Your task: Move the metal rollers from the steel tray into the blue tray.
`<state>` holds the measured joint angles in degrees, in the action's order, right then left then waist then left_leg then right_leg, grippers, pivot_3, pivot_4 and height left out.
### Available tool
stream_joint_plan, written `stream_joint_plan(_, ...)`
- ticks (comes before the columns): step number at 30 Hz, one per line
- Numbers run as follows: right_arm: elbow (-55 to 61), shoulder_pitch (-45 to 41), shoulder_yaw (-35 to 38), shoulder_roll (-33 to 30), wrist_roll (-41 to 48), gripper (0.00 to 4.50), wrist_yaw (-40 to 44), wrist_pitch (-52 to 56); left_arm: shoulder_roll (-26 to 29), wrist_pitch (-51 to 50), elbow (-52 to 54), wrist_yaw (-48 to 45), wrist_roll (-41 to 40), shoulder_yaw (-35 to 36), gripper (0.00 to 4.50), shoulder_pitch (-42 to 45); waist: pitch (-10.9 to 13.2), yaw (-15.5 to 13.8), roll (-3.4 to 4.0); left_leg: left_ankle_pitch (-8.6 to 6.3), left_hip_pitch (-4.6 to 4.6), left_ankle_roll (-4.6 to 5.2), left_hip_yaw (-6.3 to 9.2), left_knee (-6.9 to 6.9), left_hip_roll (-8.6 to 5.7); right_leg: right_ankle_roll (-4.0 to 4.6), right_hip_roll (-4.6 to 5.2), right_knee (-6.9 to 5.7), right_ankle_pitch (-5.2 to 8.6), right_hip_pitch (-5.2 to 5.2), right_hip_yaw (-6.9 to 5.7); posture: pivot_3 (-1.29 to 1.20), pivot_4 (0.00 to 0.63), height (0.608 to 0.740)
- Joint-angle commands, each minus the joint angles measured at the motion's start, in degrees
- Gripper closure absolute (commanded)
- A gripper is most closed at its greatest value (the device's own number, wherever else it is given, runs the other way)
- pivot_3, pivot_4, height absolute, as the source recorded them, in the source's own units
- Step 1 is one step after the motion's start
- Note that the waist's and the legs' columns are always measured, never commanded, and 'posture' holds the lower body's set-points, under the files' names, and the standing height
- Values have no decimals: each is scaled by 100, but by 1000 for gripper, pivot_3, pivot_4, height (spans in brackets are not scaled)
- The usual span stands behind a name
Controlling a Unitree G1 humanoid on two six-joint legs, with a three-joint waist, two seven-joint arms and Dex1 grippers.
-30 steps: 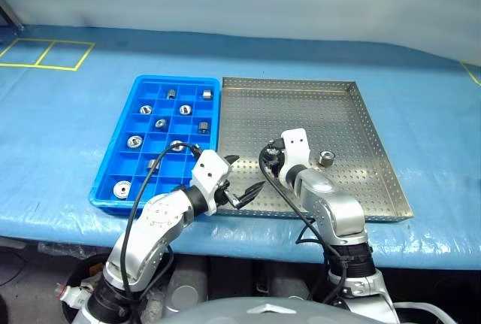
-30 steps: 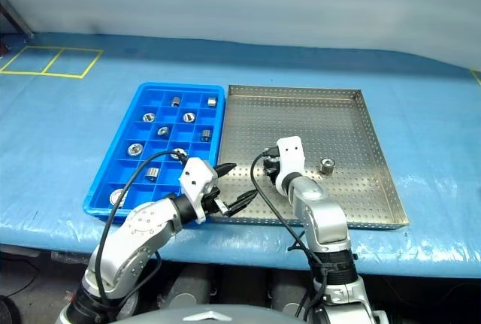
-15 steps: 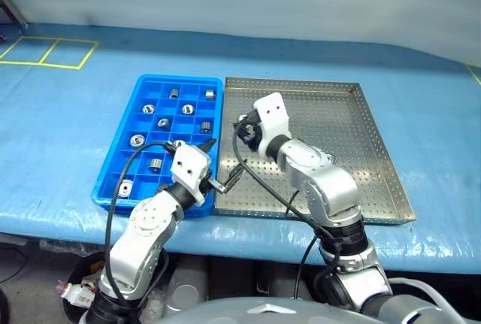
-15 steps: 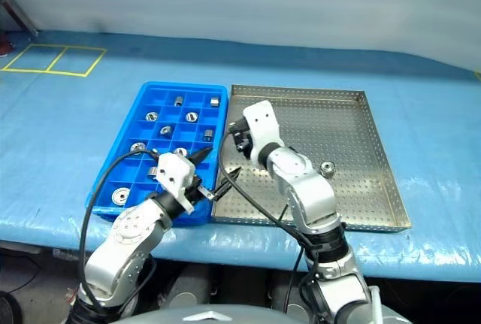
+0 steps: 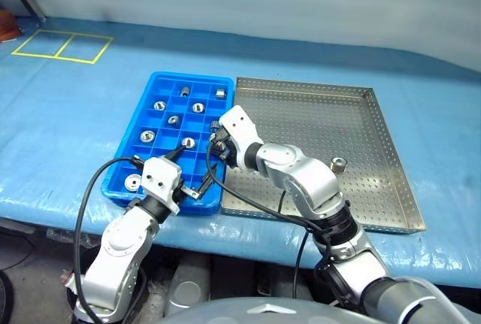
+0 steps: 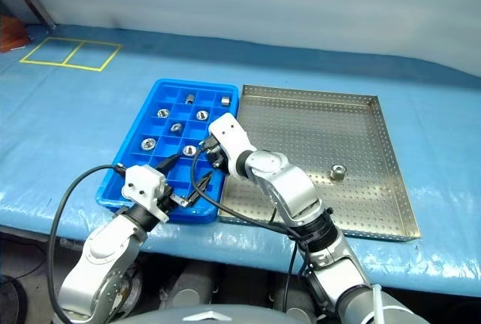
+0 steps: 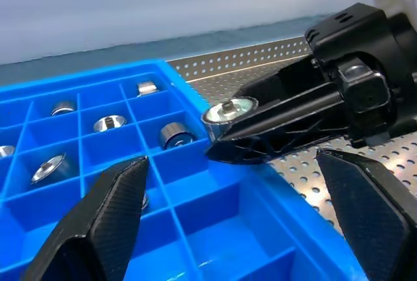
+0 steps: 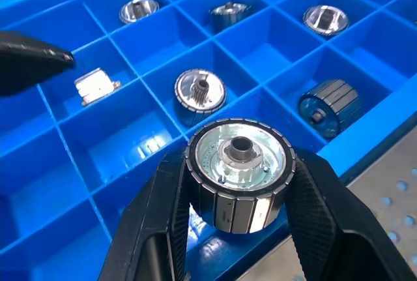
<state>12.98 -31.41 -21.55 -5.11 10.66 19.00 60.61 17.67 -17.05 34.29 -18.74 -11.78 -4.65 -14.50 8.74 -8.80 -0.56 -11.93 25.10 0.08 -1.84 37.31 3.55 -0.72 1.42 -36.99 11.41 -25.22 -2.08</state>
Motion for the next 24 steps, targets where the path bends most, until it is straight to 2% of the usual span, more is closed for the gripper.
stream_joint_plan(1, 80, -16, -77, -65, 112, 2791, 200, 63, -58, 127, 374, 28, -113, 144, 0, -153, 0, -34, 0, 0, 1, 0, 0, 0, 0, 1, 0, 1, 0, 0, -1, 425, 150, 740)
stream_joint_plan(12, 196, 309, -238, -248, 241, 2791, 364, 384, -38, 99, 375, -174, -266, 189, 0, -226, -3, -230, 0, -1, -1, -2, 0, -3, 2, 8, 2, 4, 5, -1, -7, 403, 150, 740)
stream_joint_plan(16, 349, 441, -218, -216, 249, 1471, 288, 455, -4, 120, 311, -273, -292, 140, 0, -173, -7, -244, -1, -2, -2, -3, 1, -5, 2, 10, 3, 6, 7, -1, -10, 385, 150, 740)
stream_joint_plan(20, 677, 637, 287, -18, 179, 159, -138, 484, 63, 64, 188, -436, -281, 5, 0, 6, -16, -283, 5, -3, -16, -5, 3, -4, 2, 11, 9, 9, 8, -11, -19, 332, 150, 740)
stream_joint_plan(21, 742, 670, 397, 18, 166, 20, -226, 486, 82, 33, 163, -463, -271, -25, 0, 50, -16, -296, 5, -4, -18, -7, 2, -3, 2, 11, 12, 9, 8, -9, -20, 332, 150, 740)
stream_joint_plan(24, 1080, 927, 977, 181, 31, 20, -688, 89, 8, -108, -64, -495, -256, -199, 0, 348, -17, -300, 4, -11, -17, -20, -1, 1, 1, 10, 19, 10, 8, -8, -22, 286, 150, 740)
